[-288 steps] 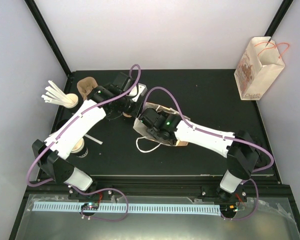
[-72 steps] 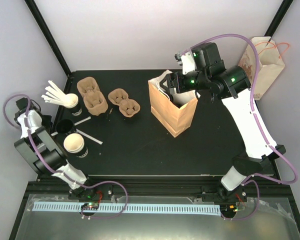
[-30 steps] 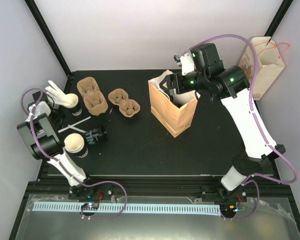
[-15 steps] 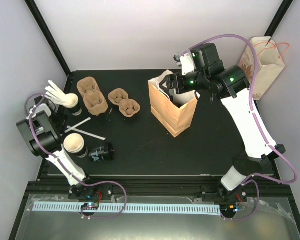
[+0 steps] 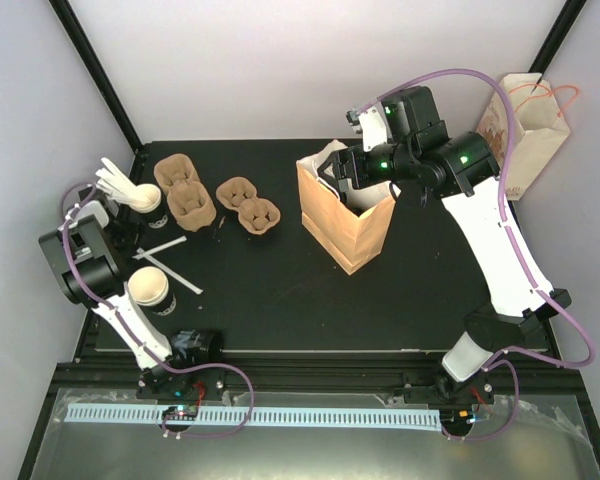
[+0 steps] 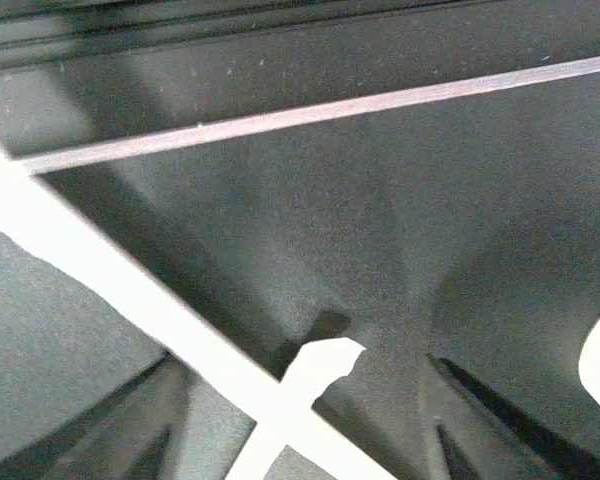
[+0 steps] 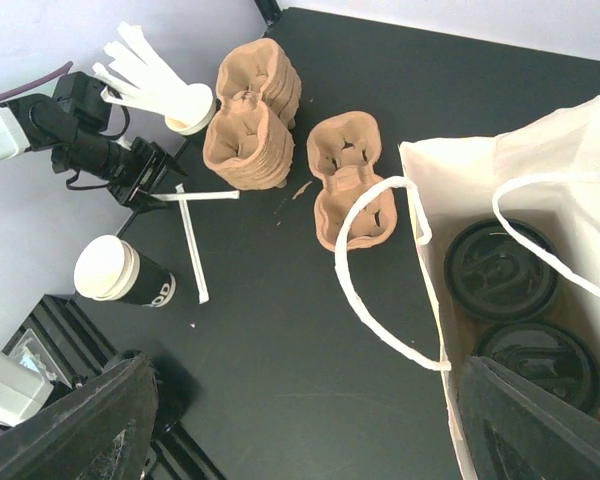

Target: Pack the takeout coffee

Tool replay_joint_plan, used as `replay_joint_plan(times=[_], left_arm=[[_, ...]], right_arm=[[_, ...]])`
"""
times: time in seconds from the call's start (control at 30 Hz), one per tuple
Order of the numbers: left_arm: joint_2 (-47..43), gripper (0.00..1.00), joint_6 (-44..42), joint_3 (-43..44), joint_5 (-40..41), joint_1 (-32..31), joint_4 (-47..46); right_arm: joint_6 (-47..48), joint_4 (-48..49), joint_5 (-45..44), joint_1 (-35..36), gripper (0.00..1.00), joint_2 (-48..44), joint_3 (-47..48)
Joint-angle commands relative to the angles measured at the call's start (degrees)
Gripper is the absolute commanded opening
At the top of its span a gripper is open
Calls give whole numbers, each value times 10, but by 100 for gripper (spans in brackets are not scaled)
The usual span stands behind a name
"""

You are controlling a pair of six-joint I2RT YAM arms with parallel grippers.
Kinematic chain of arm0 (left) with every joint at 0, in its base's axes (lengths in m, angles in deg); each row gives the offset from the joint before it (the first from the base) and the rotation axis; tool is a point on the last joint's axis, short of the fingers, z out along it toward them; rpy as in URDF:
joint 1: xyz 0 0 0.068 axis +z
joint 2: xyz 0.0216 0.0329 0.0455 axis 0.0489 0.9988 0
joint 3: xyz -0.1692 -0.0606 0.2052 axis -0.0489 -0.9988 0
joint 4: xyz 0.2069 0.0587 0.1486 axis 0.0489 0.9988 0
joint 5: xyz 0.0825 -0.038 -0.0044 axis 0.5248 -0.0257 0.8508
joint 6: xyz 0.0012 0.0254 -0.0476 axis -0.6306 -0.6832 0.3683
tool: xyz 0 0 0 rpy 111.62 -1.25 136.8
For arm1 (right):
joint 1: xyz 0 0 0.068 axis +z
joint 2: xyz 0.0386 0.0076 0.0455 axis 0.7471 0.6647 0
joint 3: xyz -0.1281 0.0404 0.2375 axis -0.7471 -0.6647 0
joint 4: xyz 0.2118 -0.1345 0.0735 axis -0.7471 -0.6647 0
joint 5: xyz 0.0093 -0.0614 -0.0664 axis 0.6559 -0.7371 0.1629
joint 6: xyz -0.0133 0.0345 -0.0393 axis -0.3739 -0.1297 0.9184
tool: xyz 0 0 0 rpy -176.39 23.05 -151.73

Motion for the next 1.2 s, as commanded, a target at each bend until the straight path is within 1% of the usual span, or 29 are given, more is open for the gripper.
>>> replay_joint_plan(times=[0.0,0.07,0.1,0.13,0.27,0.3,0.37,0.4,0.43,0.47,0.53,0.57,0.63,0.67,0.7,0.83,0.97,1.07,1.1,1.17], left_arm=[[11,59,-3,10,-10,-15,18],[7,38,-4,21,6,-17,33],[8,31,-5,26,12,-17,41],[8,27,-5,31,18,-17,50],[12,26,-9,34,18,-17,60],[14,25,-10,34,16,-17,61],[14,18,-13,35,15,-17,65],[14,18,-14,35,18,-17,70],[13,21,-16,35,19,-17,73],[13,26,-20,36,19,-17,75],[11,30,-24,37,16,-17,81],[11,35,-26,37,13,-18,84],[13,49,-30,38,11,-19,83],[17,53,-34,38,7,-19,79],[20,55,-35,39,3,-19,78],[40,56,-45,55,-4,-29,85],[66,55,-51,82,22,-42,125],[79,54,-44,79,28,-43,141],[79,50,-44,74,27,-43,137],[75,36,-42,60,29,-43,129]], right_arm=[[4,1,10,-3,85,5,8],[4,2,10,-3,85,5,6],[4,1,10,-3,85,5,6],[5,2,10,-3,85,5,6],[6,2,11,-4,85,6,6],[6,2,12,-3,85,6,5],[6,2,13,-3,85,6,5],[5,2,13,-3,85,6,4],[5,2,13,-3,85,6,4],[6,2,13,-3,85,7,4],[6,2,13,-3,85,7,3],[6,2,13,-3,85,6,3],[6,3,14,-3,85,6,3],[6,3,15,-3,85,7,3],[6,3,16,-3,85,7,3],[6,3,18,-3,85,6,3],[5,4,19,-3,85,6,4],[5,5,20,-3,84,6,3],[4,4,20,-4,84,5,3],[4,4,20,-3,84,5,3]])
